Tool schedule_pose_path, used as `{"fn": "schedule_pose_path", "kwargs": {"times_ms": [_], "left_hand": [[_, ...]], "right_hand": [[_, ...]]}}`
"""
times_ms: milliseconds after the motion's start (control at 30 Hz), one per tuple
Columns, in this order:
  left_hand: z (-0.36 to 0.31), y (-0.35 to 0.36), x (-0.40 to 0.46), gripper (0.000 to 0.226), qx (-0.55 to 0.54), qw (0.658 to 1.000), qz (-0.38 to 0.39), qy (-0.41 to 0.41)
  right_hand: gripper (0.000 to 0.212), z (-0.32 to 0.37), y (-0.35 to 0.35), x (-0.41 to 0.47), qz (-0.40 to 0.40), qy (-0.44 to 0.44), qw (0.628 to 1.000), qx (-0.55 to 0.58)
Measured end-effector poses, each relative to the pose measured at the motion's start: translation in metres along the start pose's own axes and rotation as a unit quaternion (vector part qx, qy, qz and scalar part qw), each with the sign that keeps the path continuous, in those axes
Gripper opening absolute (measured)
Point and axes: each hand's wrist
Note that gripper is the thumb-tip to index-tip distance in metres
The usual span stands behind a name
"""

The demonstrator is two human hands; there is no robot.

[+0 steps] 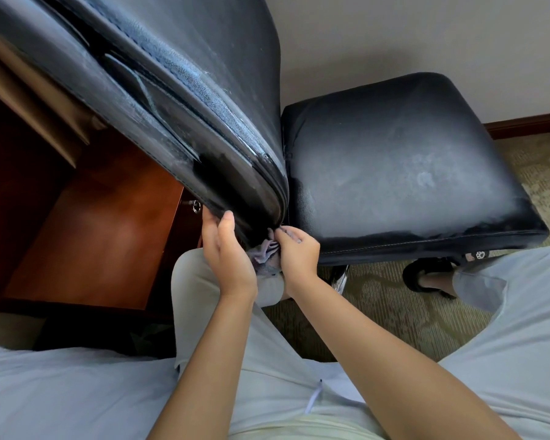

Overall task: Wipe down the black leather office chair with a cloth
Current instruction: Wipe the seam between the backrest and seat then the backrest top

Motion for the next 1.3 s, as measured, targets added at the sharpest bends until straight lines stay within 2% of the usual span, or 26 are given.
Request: {"fn": "schedule_pose_path", "kwargs": {"times_ms": [133,300,433,500,633,800,967,1200,1300], "left_hand": [[-0.005,0.002,0.000,0.035,-0.010,1.000,-0.002,-0.003],[-0.010,-0.001,0.002,0.035,-0.030,0.999,-0.003,-0.019],[-0.014,-0.004,0.004,0.041,-0.030,0.999,0.030,-0.028],[-0.017,-0.005,0.006,0.052,-0.035,0.998,0.051,-0.027],[-0.021,-0.005,0.007,0.064,-0.040,0.997,0.067,-0.017],[-0.032,-0.002,0.007,0.065,-0.068,0.995,0.078,-0.001],[-0.048,0.004,0.006,0.061,-0.091,0.991,0.088,0.031],[-0.057,0.012,0.004,0.057,-0.138,0.978,0.132,0.080],[-0.055,0.014,0.004,0.061,-0.138,0.979,0.122,0.090]], "right_hand": [[0.011,0.015,-0.005,-0.011,-0.066,-0.074,0.995,0.023],[0.013,0.035,-0.006,-0.024,-0.102,-0.161,0.982,0.010],[0.015,0.050,-0.006,-0.031,-0.114,-0.206,0.972,-0.005],[0.012,0.056,-0.006,-0.036,-0.115,-0.251,0.961,-0.024],[0.012,0.072,-0.004,-0.043,-0.119,-0.383,0.914,-0.057],[0.011,0.102,0.000,-0.054,-0.129,-0.520,0.841,-0.073],[0.015,0.127,0.009,-0.060,-0.129,-0.568,0.809,-0.079],[0.016,0.126,0.013,-0.052,-0.112,-0.593,0.781,-0.162],[0.014,0.115,0.008,-0.043,-0.119,-0.590,0.782,-0.165]]}}
Point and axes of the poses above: each hand's wrist, its own x-axis towards the middle knuckle, its own y-axis out of the palm, z = x × y, and after that the axes turned 11 degrees about -x, right-handed
